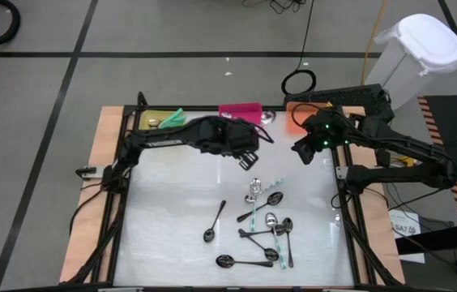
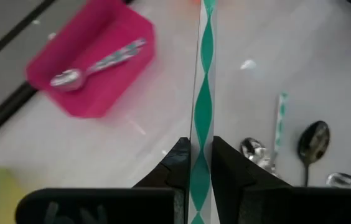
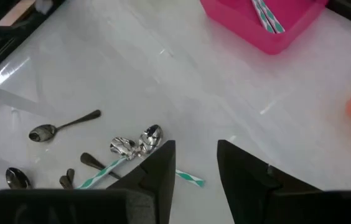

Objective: Sort silverware by color (type)
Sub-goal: Put the white patterned spoon into the pink bin

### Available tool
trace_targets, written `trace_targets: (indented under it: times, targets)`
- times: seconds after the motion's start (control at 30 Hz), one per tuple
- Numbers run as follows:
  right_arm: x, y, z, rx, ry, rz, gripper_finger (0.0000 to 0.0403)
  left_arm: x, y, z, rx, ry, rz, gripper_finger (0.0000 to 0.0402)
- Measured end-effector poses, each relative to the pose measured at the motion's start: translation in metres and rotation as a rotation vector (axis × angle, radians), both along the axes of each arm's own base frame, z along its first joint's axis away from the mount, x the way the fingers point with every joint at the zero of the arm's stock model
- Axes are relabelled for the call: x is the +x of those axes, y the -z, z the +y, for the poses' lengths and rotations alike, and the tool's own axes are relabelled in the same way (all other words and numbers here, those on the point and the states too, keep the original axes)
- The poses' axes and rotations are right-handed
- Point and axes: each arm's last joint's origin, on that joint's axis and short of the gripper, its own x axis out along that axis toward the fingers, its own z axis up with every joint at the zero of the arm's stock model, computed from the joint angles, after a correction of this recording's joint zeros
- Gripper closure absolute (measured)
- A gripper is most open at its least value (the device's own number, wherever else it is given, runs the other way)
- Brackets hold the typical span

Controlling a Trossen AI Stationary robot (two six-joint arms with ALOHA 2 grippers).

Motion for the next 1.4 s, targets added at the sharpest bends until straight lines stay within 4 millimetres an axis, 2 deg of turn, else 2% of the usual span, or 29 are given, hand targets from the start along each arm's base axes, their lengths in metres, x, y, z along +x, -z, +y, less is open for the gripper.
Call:
trace_targets:
  times: [0.27, 0.43, 0.53, 0.73, 0.97, 1.1, 1.4]
  targets:
    - [0.002, -0.001, -0.001, 0.002, 0.0, -0.017, 0.0287, -0.028, -0.023, 0.008, 0.14, -0.134, 0.02, 0.0364]
    - [0.004, -0.003, -0.001, -0.01, -0.001, -0.049, 0.0287, -0.03, -0.021, 0.015, 0.152, -0.152, 0.056, 0.0364]
    - [0.007, -0.006, -0.002, -0.016, 0.008, -0.088, 0.0287, -0.026, -0.022, 0.015, 0.124, -0.141, 0.016, 0.0364]
    - [0.008, -0.008, -0.003, -0.019, 0.015, -0.114, 0.0287, -0.013, -0.028, 0.003, 0.076, -0.09, -0.131, 0.0364]
    - [0.011, -0.01, -0.002, -0.03, 0.004, -0.142, 0.0287, -0.027, -0.037, -0.013, 0.101, -0.088, -0.099, 0.0364]
    - [0.012, -0.011, 0.0, -0.037, -0.007, -0.157, 0.0287, -0.035, -0.026, -0.019, 0.173, -0.109, 0.018, 0.0364]
    - [0.007, -0.012, 0.002, -0.048, -0.021, -0.143, 0.0287, -0.031, 0.048, -0.033, 0.164, -0.074, 0.266, 0.0364]
